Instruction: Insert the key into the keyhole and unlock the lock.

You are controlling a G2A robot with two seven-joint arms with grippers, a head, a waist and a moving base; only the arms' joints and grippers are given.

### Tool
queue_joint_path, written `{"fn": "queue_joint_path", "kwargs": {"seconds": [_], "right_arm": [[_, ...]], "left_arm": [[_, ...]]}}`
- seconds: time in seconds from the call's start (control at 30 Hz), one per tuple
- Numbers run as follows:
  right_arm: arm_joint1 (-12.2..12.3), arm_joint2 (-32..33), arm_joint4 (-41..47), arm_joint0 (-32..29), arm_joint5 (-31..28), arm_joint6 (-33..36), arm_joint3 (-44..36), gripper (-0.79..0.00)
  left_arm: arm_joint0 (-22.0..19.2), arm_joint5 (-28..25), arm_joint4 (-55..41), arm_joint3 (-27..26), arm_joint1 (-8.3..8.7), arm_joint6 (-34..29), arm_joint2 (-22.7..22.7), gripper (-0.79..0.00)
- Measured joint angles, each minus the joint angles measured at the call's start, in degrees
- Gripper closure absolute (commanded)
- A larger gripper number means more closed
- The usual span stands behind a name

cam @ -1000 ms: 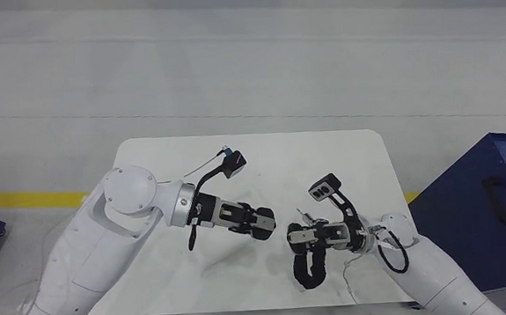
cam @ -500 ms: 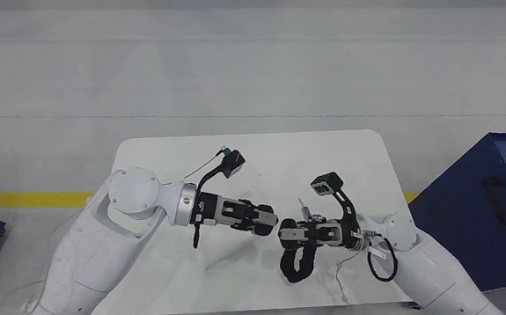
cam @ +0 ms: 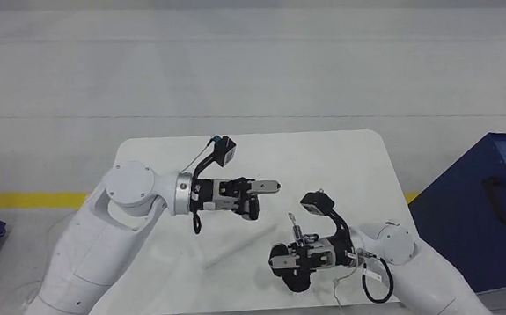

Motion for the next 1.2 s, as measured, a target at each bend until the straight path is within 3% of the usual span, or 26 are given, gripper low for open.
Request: {"fn": "queue_joint_path", "kwargs": {"seconds": [0.13,0.2,0.27,0.3,0.47,0.57,0.8,1.0,1.2], "right_arm": [[0.21,0.76,1.18,-0.46,0.49,0.49,-0.44,0.0],[0.32,1.14,1.34,-0.69,0.57,0.57,-0.43,0.0],[0.38,1.3,1.58,-0.9,0.72,0.73,-0.4,0.0],[0.43,1.39,1.65,-1.12,0.91,0.91,-0.4,0.0],[1.04,2.34,1.13,-3.15,1.46,1.46,-1.91,0.0],[1.44,3.1,1.05,-4.14,1.76,1.76,-2.81,0.0],[2.04,4.89,3.09,-4.87,2.81,2.81,-5.44,0.0],[2.05,5.8,4.45,-4.21,3.67,3.67,-5.08,0.0],[2.07,6.07,4.04,-4.98,3.85,3.85,-5.77,0.0]], "left_arm": [[-3.15,8.39,-1.53,5.0,-1.17,-2.03,3.74,-0.776],[-5.16,12.19,-1.21,7.48,-1.94,-3.57,6.33,-0.723],[-6.46,13.49,-1.64,9.09,-2.68,-4.62,8.28,-0.708],[-7.29,13.63,-1.85,10.04,-3.17,-5.11,9.37,-0.65],[-10.43,13.06,-2.56,14.14,-5.0,-6.62,12.69,-0.576],[-12.07,13.09,-3.11,16.76,-6.28,-7.01,14.74,-0.462],[-13.96,13.75,-3.21,22.49,-9.65,-8.58,20.77,-0.459],[-14.2,9.95,-4.28,25.17,-11.62,-9.88,22.69,-0.44],[-14.97,7.14,-5.06,27.54,-12.32,-9.18,21.55,-0.308]]}}
